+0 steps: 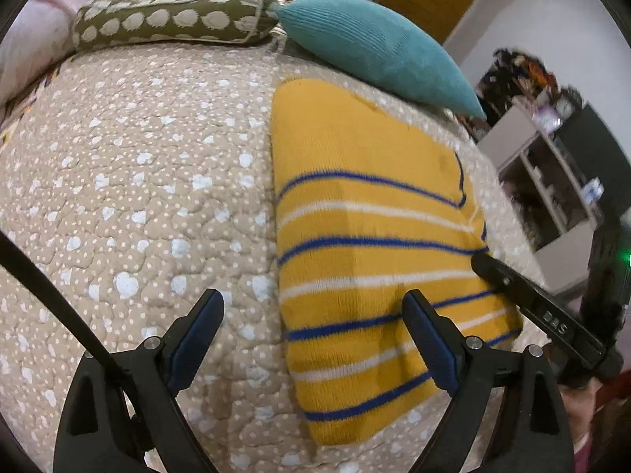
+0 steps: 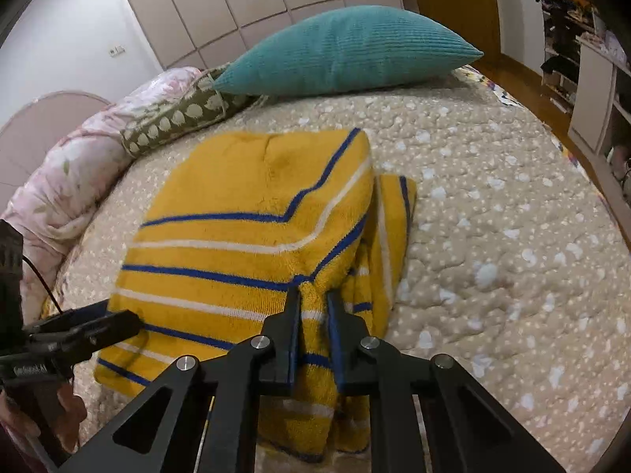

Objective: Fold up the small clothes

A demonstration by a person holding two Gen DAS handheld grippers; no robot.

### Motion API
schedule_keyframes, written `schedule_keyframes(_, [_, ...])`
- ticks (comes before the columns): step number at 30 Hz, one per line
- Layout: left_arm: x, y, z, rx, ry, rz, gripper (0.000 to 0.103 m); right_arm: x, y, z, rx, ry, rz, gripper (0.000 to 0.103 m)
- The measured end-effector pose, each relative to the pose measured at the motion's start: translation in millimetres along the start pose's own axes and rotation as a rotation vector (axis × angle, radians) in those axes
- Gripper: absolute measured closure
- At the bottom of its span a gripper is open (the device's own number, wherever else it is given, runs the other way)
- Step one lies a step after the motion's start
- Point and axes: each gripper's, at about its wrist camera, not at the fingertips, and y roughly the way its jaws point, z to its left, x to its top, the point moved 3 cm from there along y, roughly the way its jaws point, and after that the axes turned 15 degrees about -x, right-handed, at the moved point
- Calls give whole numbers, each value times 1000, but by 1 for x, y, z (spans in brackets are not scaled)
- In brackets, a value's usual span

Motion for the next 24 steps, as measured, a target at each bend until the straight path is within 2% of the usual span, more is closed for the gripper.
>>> schedule_keyframes(1, [4,0,4,-16,-19,1,12,2,-2,-2,18,18,-7,78])
schedule_keyframes(3, [10,2,14,-36,-59,0,12,6,-6,-8,8,41,-25,40])
schedule_keyframes(4, [13,3,18,-47,-80,-4,12,8,-5,-9,-15,42,-27,35])
schedule_keyframes(7, [18,11,26,-105,-128,1,12,14,2,-10,2,33,-20,30])
schedule_keyframes(8, [19,14,29,-119,-142,7,12,15,6,-12,19,40,-16,25])
schedule_keyframes(11, [20,22,30,-129,-147,13,12,22,21,-21,55,100,2,20])
schedule_keyframes(16, [23,31,27,-118,-120,16,9,29,38,-25,97,131,23,19])
schedule_keyframes(18, [24,35,28,-126,-128,22,7,30,42,-24,118,132,26,15])
schedule_keyframes(24, [29,48,21,-167,-102,36,5,35,54,-15,184,110,46,14])
